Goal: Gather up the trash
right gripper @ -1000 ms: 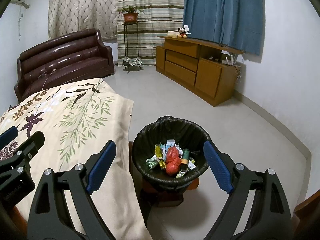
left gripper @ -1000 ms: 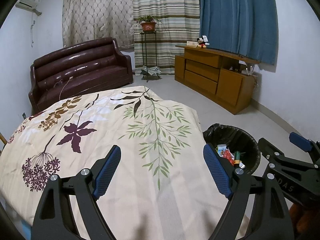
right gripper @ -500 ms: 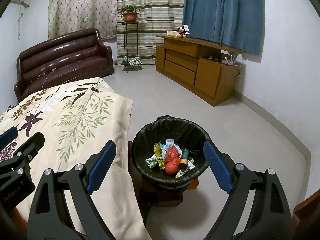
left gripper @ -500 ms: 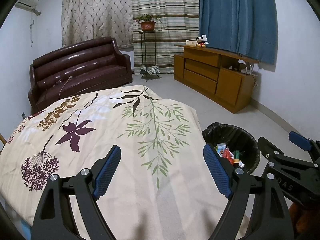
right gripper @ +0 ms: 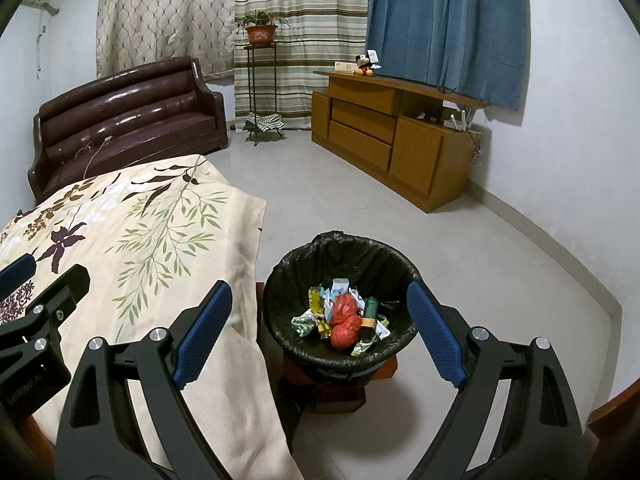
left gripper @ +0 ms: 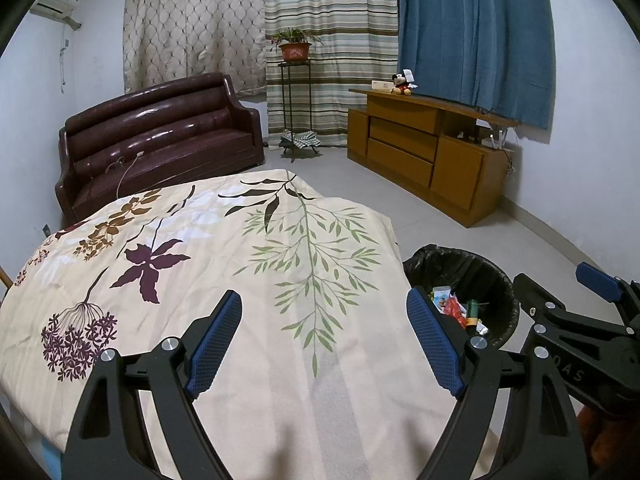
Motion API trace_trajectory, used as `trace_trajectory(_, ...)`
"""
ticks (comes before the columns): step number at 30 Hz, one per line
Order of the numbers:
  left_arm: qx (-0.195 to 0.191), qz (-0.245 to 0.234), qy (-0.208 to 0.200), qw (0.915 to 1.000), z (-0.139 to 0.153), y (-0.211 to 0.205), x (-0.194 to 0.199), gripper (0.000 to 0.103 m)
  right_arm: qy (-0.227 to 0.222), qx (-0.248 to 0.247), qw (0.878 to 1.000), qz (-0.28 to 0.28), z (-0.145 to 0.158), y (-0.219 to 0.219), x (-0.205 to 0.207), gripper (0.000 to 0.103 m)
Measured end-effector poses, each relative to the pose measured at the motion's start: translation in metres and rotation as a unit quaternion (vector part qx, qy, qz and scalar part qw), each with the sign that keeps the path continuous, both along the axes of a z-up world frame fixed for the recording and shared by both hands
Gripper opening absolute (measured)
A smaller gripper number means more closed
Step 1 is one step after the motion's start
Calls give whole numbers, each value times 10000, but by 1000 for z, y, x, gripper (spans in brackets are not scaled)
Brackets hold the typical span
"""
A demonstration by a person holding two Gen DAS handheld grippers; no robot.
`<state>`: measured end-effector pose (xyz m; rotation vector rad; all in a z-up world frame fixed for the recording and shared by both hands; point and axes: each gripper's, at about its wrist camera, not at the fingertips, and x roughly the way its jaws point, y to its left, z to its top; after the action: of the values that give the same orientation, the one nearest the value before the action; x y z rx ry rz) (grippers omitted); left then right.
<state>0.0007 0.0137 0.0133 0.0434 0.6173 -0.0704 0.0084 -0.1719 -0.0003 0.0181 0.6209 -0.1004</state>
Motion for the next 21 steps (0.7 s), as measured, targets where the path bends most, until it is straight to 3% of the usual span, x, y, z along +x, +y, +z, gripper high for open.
trace_trajectory(21,-18,-15,6,10000,0,2,1,82,5,-3,10000,2,-1,1,-2,87)
